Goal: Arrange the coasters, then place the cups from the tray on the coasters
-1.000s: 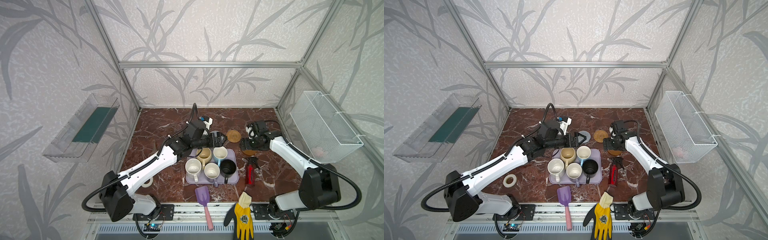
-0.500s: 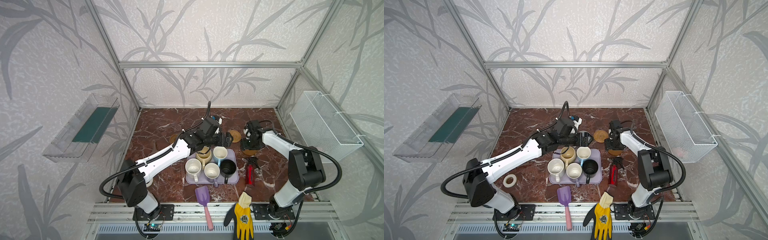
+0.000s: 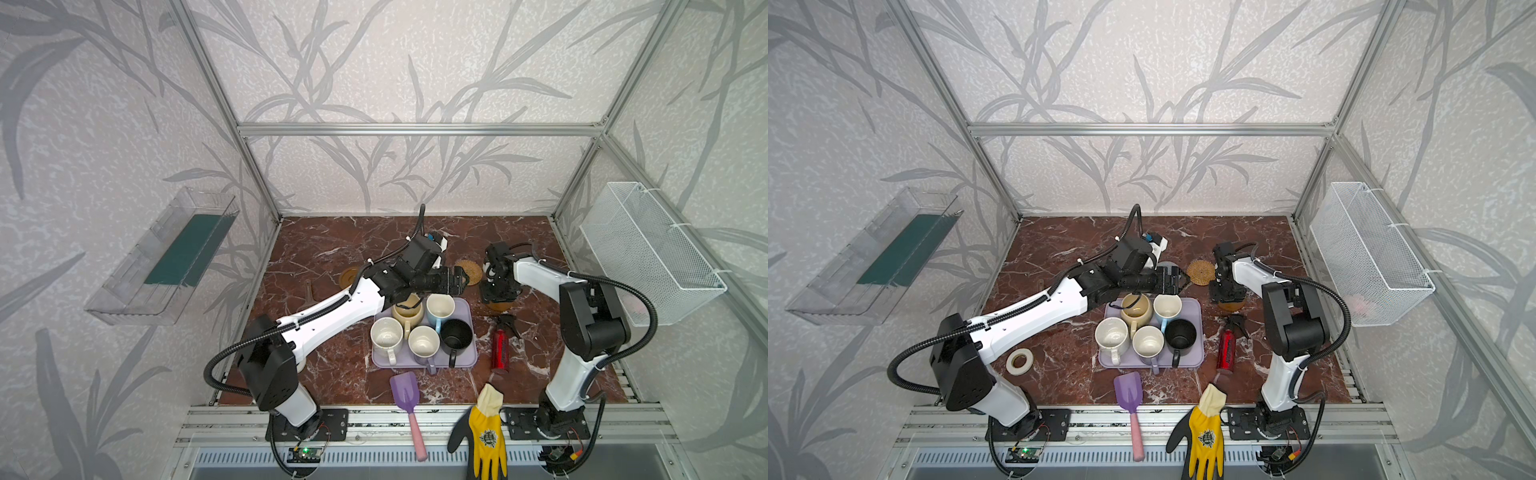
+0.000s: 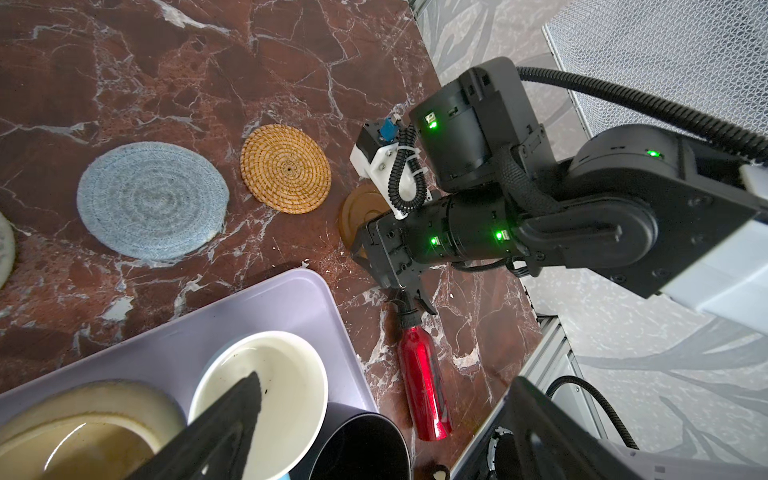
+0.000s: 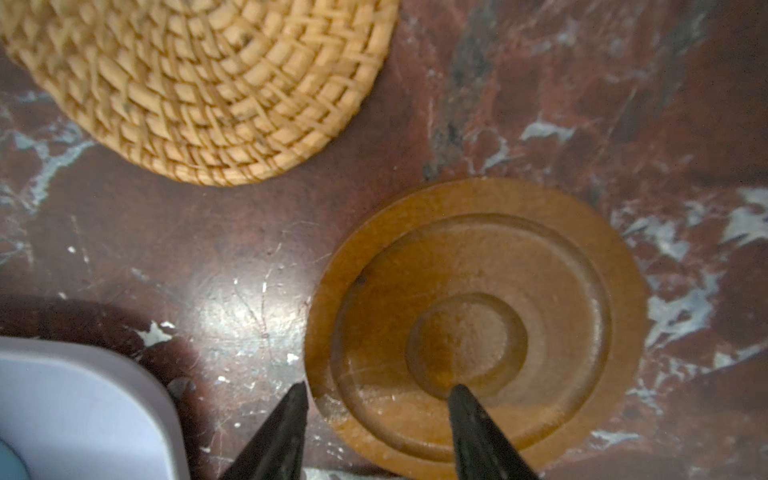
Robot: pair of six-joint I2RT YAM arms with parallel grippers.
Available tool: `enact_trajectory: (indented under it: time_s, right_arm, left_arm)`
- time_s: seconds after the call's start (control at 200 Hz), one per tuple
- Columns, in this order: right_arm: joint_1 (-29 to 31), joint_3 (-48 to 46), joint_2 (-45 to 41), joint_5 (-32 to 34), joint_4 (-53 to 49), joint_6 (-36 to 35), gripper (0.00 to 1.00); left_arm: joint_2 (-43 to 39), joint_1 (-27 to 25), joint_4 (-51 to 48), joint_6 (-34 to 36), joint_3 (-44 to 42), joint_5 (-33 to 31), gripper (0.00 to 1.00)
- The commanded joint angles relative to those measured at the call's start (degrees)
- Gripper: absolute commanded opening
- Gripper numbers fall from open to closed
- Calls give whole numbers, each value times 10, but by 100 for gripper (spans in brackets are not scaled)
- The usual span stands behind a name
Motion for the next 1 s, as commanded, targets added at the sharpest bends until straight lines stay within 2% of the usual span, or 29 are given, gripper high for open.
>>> enact_trajectory:
  time_s: [0.0,0.145,0.31,0.625,0.995]
  right_arm:
    - [7,12,12,22,-16,-3,50]
    - [10,18,26,27,-18,-2,45]
    - [12,27,44,19,-27,2,45]
    - [9,65,67,58,-42,-1,40]
    - [-15,132,113,46,-62,-1,38]
  left_arm:
    - [1,-4,13,0,6,5,95]
    - [-4,-3,20,-1,-1,3,95]
    - [-6,-3,10,1,0,-5,95]
    - [-22,-3,10,-1,-10,-10,95]
    - [-48,-2,0,10,-27,-31,96]
